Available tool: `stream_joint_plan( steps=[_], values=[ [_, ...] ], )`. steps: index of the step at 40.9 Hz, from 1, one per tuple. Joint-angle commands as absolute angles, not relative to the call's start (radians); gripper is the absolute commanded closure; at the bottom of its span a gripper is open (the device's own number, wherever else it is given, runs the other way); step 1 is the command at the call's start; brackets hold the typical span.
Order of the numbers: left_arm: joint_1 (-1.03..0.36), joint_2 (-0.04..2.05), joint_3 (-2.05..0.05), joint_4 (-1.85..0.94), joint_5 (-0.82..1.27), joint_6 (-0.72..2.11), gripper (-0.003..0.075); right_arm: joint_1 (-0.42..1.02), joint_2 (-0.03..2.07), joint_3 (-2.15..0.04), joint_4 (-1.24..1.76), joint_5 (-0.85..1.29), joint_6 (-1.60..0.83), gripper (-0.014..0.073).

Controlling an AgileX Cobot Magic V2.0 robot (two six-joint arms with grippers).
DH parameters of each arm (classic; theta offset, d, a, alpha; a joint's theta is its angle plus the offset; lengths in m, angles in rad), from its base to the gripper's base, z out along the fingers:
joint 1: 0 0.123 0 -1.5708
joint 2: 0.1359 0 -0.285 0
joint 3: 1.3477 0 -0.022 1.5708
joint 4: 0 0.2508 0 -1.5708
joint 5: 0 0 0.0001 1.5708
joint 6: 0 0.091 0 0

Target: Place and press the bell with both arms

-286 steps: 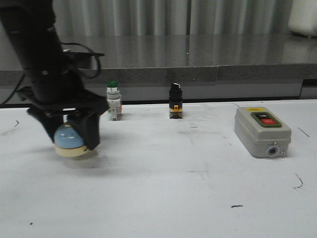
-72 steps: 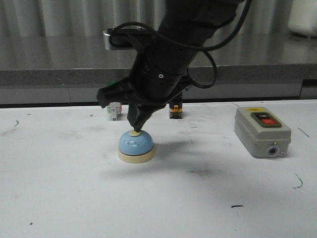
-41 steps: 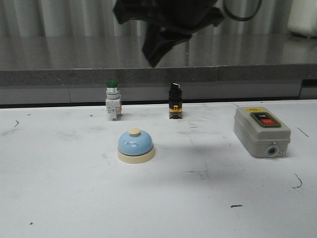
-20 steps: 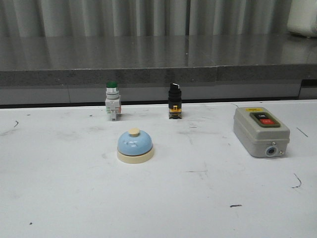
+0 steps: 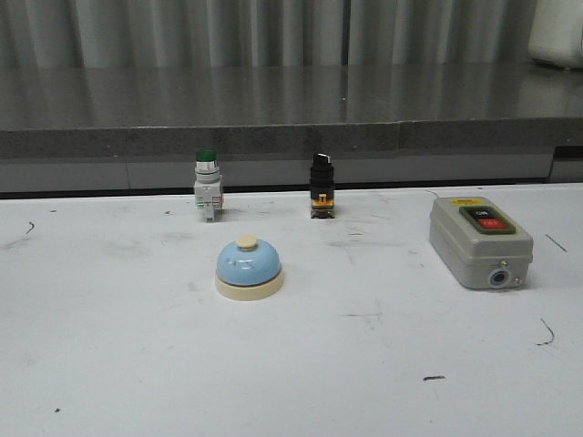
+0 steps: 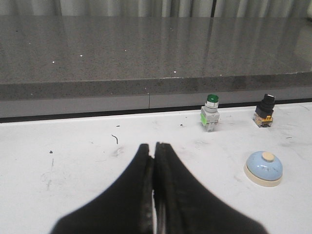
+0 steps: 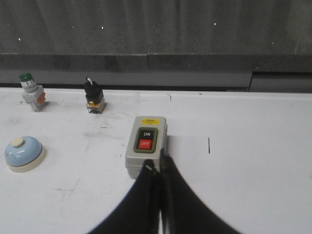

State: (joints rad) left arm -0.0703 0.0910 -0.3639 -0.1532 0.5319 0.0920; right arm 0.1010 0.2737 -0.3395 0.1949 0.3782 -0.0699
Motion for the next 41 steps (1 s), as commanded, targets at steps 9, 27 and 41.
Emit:
stream_joint_plan(
  steps=[9, 27, 41],
  values=[
    [-0.068, 0.102, -0.391, -0.168, 0.443, 0.09, 0.074, 0.095, 0.232, -0.354, 0.199, 0.306, -0.071, 0.0661],
    [-0.068, 0.102, -0.391, -0.168, 0.443, 0.09, 0.074, 0.095, 0.232, -0.354, 0.199, 0.306, -0.071, 0.0661],
    [-0.059, 0.029, -0.31, -0.168, 0.361, 0.09, 0.074, 0.095, 0.232, -0.354, 0.199, 0.306, -0.071, 0.0661]
  ],
)
